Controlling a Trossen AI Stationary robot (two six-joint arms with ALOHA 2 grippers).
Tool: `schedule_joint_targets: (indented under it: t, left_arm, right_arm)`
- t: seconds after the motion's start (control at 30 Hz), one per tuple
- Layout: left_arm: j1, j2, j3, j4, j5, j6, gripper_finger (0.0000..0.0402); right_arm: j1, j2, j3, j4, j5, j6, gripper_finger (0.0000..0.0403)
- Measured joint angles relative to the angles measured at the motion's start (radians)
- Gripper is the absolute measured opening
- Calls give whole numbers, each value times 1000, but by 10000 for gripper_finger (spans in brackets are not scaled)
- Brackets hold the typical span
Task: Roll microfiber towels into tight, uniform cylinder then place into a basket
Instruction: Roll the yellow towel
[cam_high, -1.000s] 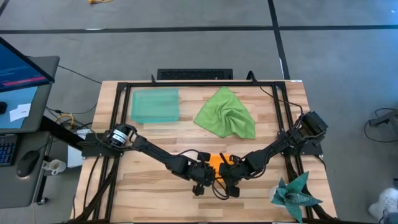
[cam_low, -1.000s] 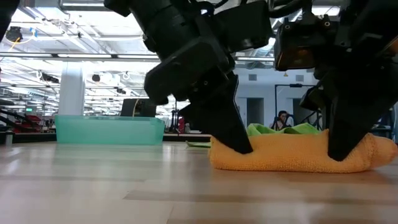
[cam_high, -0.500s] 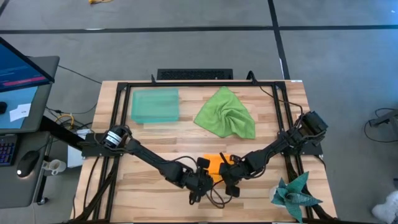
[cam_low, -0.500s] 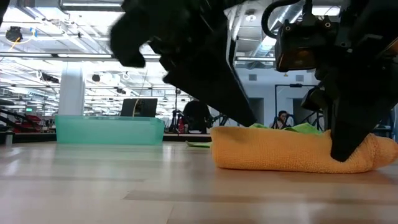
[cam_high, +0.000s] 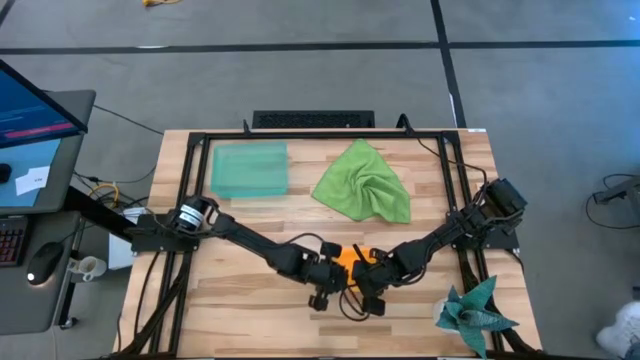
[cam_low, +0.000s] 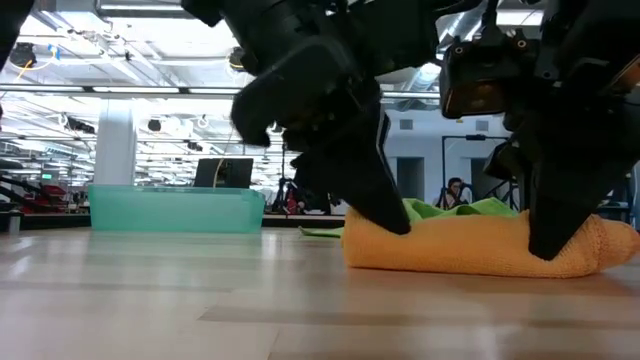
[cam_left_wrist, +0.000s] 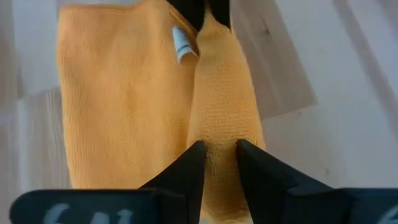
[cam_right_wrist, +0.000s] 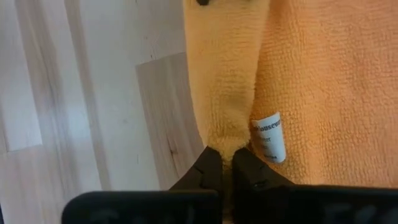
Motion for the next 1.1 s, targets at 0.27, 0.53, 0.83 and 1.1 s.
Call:
schedule_joint_targets:
  t: [0.27, 0.53, 0.83, 1.1]
  left_arm:
    - [22, -2, -33, 8, 74, -71, 69]
    - [15, -4, -81, 72, 70, -103, 66]
    - [17, -3, -81, 60, 67, -188, 66]
    - [20, -2, -82, 59, 67, -214, 65]
  right_arm:
    - [-2, 0, 0, -1, -26, 24, 55]
    - [-13, 1, 0, -6, -57, 58, 72]
    - [-25, 1, 0, -14, -59, 68, 73]
    - [-62, -10, 1, -71, -98, 36, 73]
